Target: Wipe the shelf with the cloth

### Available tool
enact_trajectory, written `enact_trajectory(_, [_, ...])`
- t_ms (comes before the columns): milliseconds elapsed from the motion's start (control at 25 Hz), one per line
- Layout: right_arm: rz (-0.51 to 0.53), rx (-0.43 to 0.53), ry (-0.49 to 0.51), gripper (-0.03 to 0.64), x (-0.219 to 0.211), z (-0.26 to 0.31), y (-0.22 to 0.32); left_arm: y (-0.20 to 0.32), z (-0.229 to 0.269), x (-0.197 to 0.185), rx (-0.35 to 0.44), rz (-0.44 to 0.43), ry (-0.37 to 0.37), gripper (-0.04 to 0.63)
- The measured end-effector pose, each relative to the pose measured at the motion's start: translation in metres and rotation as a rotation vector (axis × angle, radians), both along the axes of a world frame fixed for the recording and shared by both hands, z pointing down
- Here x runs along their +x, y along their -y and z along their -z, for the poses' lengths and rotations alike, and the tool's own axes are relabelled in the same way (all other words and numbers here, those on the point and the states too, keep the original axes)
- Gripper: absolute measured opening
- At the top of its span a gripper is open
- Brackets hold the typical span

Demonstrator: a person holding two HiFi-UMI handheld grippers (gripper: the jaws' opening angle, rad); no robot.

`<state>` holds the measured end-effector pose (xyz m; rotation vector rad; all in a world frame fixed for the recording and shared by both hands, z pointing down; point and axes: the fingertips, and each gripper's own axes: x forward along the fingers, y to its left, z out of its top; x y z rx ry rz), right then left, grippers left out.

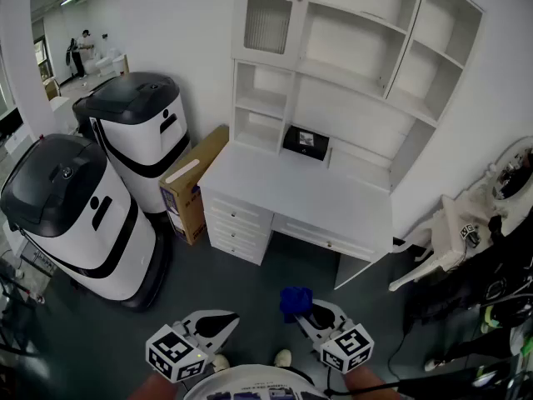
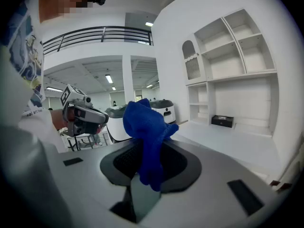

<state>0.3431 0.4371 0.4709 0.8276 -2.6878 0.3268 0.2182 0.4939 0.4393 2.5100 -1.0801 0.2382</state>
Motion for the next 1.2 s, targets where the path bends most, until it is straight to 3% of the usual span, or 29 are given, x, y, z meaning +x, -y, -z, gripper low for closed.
enact_trajectory(360, [0.021, -0.014, -0.001, 0.12, -0.091, -0.01, -0.024, -0.031, -0.015, -0.088, -0.011, 0.021, -0.001, 0.012])
enact_trajectory(600, [0.021, -0.081, 0.003, 0.121, -0.11, -0.014, -0.023, -0.027, -0.022, -0.112, -0.026, 0.04, -0.039, 0.012])
enact_trajectory(880, [0.013, -0.092, 0.008, 0.121, -0.129, -0.023, 0.027, 0.022, -0.02, -0.122, -0.007, 0.015, -0.031, 0.012])
enact_trajectory(1200, [0.04, -0.048, 0.071, 0.121, -0.164, -0.014, 0.144, 0.12, -0.008, -0.148, -0.012, 0.032, 0.041, 0.012])
